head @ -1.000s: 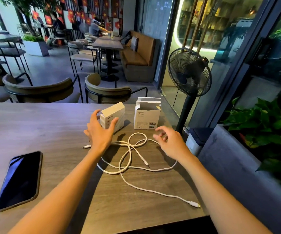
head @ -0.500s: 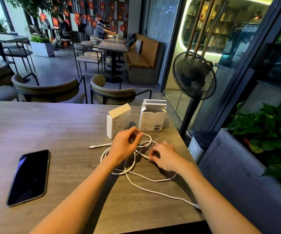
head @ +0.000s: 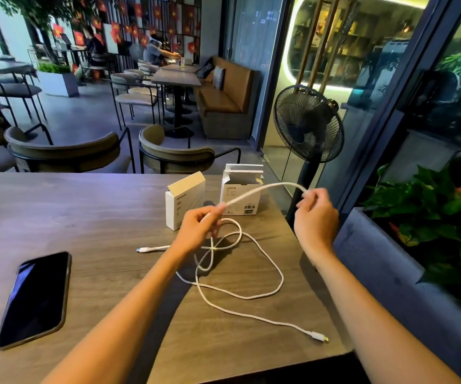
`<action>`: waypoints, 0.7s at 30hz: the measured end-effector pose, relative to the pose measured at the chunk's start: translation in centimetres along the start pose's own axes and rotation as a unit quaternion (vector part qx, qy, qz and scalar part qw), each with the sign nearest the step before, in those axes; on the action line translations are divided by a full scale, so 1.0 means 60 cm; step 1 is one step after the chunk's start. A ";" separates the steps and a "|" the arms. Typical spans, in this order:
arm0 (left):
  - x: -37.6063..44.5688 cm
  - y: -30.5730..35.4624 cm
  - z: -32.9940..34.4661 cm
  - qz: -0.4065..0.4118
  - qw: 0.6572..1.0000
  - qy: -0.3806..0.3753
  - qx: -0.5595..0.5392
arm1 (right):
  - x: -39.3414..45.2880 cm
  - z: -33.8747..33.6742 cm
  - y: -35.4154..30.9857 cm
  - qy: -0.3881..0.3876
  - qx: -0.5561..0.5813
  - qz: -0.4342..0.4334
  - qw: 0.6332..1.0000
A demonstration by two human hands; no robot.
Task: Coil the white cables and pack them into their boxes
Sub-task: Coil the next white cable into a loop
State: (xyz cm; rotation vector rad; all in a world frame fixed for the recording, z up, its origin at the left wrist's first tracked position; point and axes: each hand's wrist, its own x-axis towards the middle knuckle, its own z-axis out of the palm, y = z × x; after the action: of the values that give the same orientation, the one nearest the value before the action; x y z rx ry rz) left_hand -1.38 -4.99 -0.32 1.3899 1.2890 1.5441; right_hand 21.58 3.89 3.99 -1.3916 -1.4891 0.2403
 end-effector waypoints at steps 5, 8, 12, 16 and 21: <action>0.030 0.080 0.021 -0.053 0.996 0.013 -0.065 | -0.016 0.003 0.008 -0.267 -0.218 -0.018 0.938; 0.038 0.101 0.041 -0.035 0.998 -0.036 0.032 | -0.029 -0.002 -0.023 -0.183 -0.069 -0.154 0.968; 0.039 0.118 0.063 -0.022 0.996 -0.064 0.049 | -0.017 -0.009 -0.073 -0.345 0.094 -0.166 0.919; 0.032 0.117 0.046 -0.049 0.992 -0.117 -0.005 | 0.005 -0.022 -0.089 -0.237 0.217 -0.033 0.946; 0.033 0.132 0.038 -0.007 0.997 -0.071 -0.025 | 0.012 -0.024 -0.069 -0.249 0.019 0.012 0.968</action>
State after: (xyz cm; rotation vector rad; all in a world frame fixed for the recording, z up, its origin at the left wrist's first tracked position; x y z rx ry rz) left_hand 1.46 -4.83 7.65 1.4291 1.1636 1.4315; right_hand 20.27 2.52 8.01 -1.3794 -1.8607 0.6708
